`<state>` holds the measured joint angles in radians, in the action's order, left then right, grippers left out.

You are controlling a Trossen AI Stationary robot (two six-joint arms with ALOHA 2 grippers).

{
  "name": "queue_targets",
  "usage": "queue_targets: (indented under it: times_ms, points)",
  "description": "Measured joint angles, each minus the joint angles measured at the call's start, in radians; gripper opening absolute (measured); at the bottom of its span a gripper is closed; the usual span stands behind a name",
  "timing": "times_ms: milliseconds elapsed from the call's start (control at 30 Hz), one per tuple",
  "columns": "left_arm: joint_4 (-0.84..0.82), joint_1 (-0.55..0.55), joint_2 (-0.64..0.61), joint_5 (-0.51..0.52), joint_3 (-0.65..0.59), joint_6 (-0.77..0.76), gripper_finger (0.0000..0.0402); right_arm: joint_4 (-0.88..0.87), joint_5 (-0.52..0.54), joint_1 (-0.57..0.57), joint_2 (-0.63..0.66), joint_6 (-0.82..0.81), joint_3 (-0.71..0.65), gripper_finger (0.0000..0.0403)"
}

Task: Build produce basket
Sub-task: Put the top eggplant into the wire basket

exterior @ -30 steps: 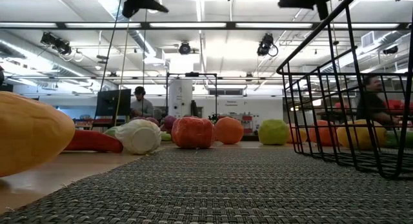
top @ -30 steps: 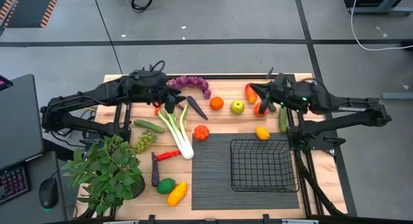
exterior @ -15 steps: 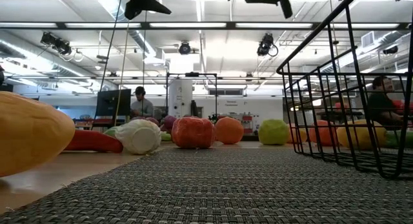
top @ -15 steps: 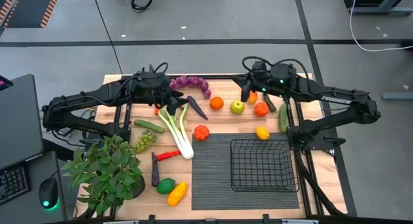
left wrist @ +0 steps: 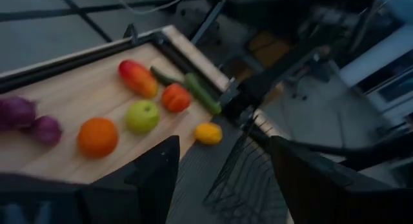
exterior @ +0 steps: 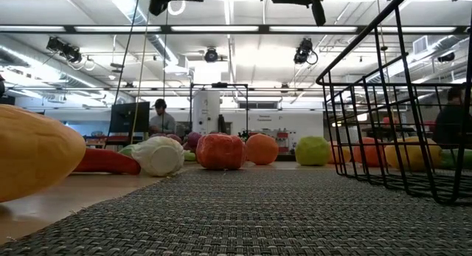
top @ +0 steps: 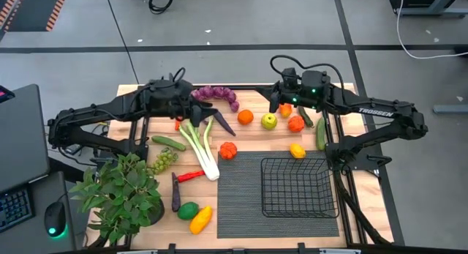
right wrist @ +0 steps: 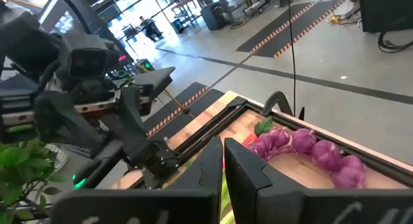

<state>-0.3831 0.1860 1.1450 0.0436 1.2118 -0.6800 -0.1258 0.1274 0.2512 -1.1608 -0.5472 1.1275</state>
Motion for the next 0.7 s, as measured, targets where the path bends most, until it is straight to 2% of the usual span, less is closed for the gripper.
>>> queue_targets:
  times_ms: [200,333,600,700]
  points:
    - [0.046,0.0,0.0,0.0,0.0,-0.042,0.0247,0.002,-0.004,0.0,0.0,-0.016,0.0,0.0023]
    - [0.045,0.0,0.0,0.0,0.0,-0.043,0.0245,0.003,-0.09,0.0,0.0,-0.08,0.0,0.0023]
    - [0.042,0.0,0.0,0.0,0.0,-0.061,0.0244,0.044,-0.096,0.0,0.0,-0.085,0.0,0.0023]
    - [0.042,0.0,0.0,0.0,0.0,-0.061,0.0244,0.016,-0.153,0.0,0.001,-0.082,0.0,0.0023]
